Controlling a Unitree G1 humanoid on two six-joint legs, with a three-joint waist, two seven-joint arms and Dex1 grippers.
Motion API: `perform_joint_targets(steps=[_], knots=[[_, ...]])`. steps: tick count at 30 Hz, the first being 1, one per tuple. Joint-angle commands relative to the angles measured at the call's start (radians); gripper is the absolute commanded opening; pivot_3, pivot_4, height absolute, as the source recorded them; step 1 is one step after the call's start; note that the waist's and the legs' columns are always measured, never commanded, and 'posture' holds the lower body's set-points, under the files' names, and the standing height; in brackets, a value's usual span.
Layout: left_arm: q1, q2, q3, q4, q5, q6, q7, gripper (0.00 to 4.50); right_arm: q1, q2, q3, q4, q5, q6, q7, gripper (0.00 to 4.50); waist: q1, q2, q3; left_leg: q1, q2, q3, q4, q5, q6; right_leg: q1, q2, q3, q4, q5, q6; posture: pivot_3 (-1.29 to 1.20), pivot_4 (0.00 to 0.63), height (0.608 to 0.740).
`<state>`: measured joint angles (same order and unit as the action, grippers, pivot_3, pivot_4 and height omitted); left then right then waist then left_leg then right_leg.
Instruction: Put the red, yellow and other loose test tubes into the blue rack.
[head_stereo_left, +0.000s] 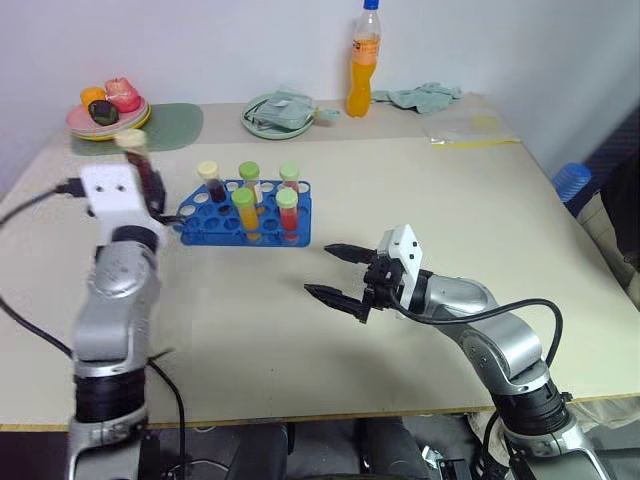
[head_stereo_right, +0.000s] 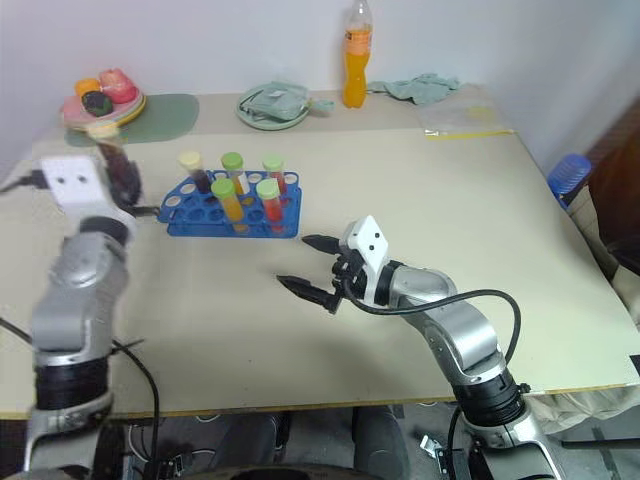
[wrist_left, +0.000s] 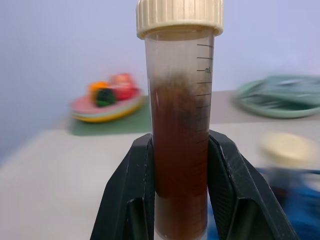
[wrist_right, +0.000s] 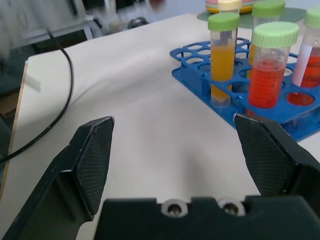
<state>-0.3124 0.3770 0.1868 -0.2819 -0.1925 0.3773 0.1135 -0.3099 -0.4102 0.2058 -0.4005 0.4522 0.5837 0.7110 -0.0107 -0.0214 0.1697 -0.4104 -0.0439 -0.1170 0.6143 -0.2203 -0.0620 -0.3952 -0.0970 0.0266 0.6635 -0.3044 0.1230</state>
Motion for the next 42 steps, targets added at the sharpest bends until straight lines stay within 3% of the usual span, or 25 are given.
perform_joint_targets(steps=[1,7,29,42], knots=[[-0.014,-0.051,-0.056,0.050,0.114,-0.218,0.017,0.84,-0.015,0.016,-0.001,-0.019,0.000,-0.010,-0.008,4.24,0.000,0.000,0.000,0.000,0.000,0.000,0.000,0.000,0.000,0.000,0.000,0.000,0.000,0.000,0.000,0.00,0.150,0.740],[-0.051,-0.123,-0.080,0.228,0.169,-0.336,0.008,0.84,-0.013,0.022,0.002,-0.027,-0.007,-0.007,-0.026,4.24,-0.003,0.000,0.000,0.000,0.000,0.000,0.000,0.000,0.001,0.000,0.001,0.000,0.000,0.000,0.000,0.00,0.150,0.740],[-0.057,-0.165,-0.069,0.446,0.188,-0.399,-0.026,0.84,-0.003,0.023,-0.006,-0.030,0.005,-0.010,-0.029,4.24,-0.003,0.000,0.000,0.001,0.000,0.000,0.000,0.000,0.001,0.001,0.001,-0.001,0.000,0.000,0.000,0.00,0.150,0.740],[-0.075,-0.220,-0.030,0.604,0.182,-0.653,0.007,0.84,0.009,0.029,-0.010,-0.028,0.004,-0.016,-0.036,4.24,-0.002,0.000,0.000,0.001,0.000,-0.001,0.001,0.000,0.001,0.002,0.001,-0.001,0.000,0.000,0.000,0.00,0.150,0.740]])
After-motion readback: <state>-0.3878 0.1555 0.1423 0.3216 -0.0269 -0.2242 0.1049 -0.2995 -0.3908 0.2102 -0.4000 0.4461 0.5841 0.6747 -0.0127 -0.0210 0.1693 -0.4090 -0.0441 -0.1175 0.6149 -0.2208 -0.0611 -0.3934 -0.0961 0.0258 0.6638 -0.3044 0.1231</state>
